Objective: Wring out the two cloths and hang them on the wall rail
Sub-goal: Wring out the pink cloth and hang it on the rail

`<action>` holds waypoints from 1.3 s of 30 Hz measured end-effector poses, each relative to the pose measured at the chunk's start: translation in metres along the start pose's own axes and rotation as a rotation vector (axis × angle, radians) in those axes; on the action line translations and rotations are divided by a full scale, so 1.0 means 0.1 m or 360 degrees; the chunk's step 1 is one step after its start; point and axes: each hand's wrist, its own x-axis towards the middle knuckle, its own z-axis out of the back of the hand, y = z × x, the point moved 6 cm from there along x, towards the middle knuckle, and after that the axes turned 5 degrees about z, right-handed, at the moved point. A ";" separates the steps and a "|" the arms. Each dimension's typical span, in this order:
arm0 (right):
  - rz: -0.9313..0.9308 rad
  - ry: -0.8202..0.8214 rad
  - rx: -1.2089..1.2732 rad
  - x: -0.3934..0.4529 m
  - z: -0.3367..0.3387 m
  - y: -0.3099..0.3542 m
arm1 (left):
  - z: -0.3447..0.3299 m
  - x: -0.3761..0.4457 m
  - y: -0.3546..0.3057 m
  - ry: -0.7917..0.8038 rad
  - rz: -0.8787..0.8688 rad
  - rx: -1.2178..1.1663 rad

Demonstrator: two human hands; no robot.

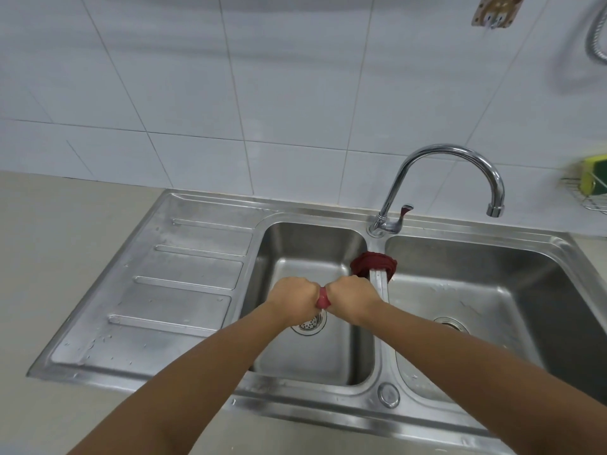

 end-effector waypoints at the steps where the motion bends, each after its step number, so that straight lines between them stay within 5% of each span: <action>1: 0.0032 -0.0020 -0.0034 0.03 0.00 -0.01 | 0.01 0.02 0.01 0.0022 0.0013 -0.0006; 9: 0.0238 -0.0148 -0.0169 0.13 -0.05 0.02 | -0.07 0.00 0.09 0.0129 0.0075 -0.0118; 13: 0.0087 -0.0274 -0.0025 0.13 -0.10 -0.03 | -0.11 0.03 0.12 -0.0014 0.0018 -0.0057; 18: -0.0135 -0.0187 0.0083 0.15 -0.18 -0.09 | -0.16 0.09 0.15 0.0015 0.0078 -0.0047; 32: 0.0161 -0.0009 -0.0295 0.00 -0.15 -0.09 | -0.20 0.02 -0.03 0.0163 0.0076 -0.0095; 39: 0.0072 0.0040 0.0296 -0.02 -0.19 -0.15 | -0.19 -0.05 0.05 0.0071 0.0128 -0.0057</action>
